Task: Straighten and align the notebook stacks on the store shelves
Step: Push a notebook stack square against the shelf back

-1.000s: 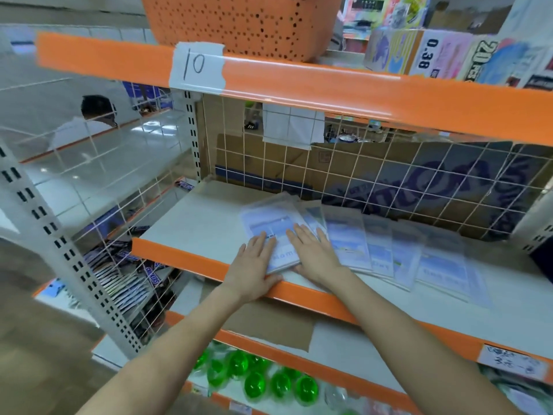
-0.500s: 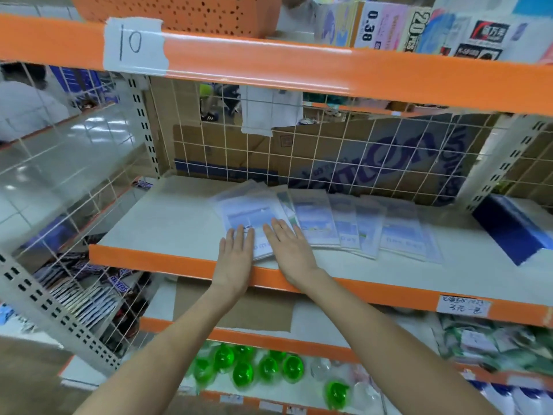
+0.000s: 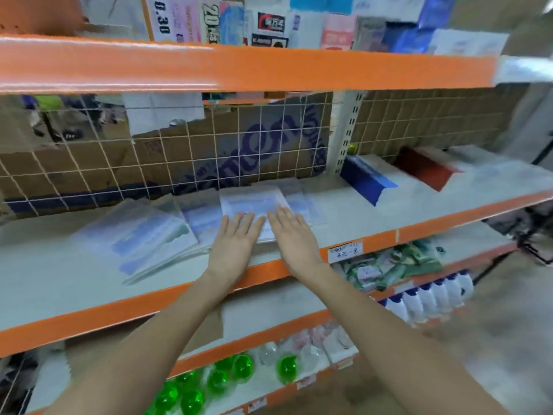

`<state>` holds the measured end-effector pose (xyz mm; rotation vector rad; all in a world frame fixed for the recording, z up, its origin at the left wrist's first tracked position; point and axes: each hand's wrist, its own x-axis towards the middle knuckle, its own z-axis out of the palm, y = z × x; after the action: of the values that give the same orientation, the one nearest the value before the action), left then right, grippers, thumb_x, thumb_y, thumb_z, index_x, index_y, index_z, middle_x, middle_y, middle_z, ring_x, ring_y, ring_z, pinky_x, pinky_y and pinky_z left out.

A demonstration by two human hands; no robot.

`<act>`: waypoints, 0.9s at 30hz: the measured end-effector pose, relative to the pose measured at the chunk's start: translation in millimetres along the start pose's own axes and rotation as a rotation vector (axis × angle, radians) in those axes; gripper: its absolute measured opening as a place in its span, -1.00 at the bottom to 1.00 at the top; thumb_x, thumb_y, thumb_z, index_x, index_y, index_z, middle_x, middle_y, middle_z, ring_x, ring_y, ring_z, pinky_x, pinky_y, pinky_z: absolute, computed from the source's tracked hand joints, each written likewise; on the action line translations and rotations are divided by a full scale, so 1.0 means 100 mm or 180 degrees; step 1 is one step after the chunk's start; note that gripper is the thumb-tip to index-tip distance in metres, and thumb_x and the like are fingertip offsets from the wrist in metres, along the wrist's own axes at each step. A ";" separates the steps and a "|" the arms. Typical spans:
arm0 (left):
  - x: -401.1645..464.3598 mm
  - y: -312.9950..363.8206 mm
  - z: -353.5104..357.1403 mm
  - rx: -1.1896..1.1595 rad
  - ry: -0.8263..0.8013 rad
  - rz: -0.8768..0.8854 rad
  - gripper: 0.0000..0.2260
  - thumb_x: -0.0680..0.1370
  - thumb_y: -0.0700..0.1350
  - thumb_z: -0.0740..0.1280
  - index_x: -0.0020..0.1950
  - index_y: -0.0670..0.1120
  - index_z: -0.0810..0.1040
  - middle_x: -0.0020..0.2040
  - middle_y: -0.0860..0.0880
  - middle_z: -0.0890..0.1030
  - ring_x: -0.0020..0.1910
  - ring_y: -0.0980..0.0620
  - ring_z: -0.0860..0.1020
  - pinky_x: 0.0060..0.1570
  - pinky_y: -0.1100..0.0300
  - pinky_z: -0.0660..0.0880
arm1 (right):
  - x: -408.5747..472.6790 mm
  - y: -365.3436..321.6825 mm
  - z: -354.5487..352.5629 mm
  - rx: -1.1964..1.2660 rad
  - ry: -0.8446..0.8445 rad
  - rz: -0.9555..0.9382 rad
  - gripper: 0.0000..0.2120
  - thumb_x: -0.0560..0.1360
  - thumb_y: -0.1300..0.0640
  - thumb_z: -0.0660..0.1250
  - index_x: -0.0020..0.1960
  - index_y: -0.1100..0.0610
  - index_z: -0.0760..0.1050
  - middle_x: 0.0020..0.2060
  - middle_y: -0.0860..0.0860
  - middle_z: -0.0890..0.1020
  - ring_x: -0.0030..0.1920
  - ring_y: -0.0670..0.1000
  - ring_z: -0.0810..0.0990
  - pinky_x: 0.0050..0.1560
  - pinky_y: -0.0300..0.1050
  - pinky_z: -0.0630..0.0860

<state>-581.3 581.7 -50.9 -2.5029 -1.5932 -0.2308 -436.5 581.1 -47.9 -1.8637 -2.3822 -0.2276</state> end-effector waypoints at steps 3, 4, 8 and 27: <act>0.25 0.56 0.00 -0.0187 0.0191 0.0431 -0.52 0.62 -0.19 0.03 0.54 -0.05 0.04 0.53 -0.05 0.12 0.50 -0.02 0.07 0.45 0.02 -0.11 | -0.30 0.56 0.02 -0.0062 0.0034 0.0372 -0.44 0.60 0.30 0.03 0.54 0.21 -0.09 0.53 0.16 0.00 0.53 0.07 -0.04 0.48 -0.02 -0.10; 0.33 0.76 0.00 -0.0277 0.0240 0.0556 -0.53 0.62 -0.17 0.09 0.53 -0.06 0.08 0.52 -0.07 0.16 0.49 -0.03 0.10 0.45 0.02 -0.10 | -0.41 0.75 0.01 -0.0083 0.0053 0.0493 -0.44 0.60 0.29 0.02 0.54 0.21 -0.10 0.53 0.16 0.00 0.53 0.08 -0.04 0.48 -0.02 -0.10; 0.74 1.66 -0.05 -0.0373 0.0377 0.0994 -0.49 0.56 -0.27 0.16 0.51 -0.14 0.16 0.50 -0.17 0.20 0.48 -0.14 0.15 0.45 -0.04 -0.05 | -0.82 1.65 -0.07 -0.0226 0.0217 0.0834 -0.46 0.61 0.29 -0.01 0.54 0.24 -0.12 0.53 0.19 -0.01 0.53 0.10 -0.04 0.49 0.02 -0.10; 2.48 5.44 0.13 -0.0516 0.0534 0.1983 -0.49 0.60 -0.28 0.01 0.55 -0.09 0.01 0.54 -0.10 0.07 0.52 -0.04 0.01 0.45 0.04 -0.19 | -2.29 5.35 -0.06 -0.0222 0.0270 0.1941 -0.40 0.59 0.35 0.03 0.54 0.21 -0.15 0.54 0.15 -0.06 0.54 0.08 -0.07 0.48 -0.06 -0.19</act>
<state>16.8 575.9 -40.4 -2.8597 -0.7032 -0.4767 138.0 487.8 -54.9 -2.4395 -1.6634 -0.3209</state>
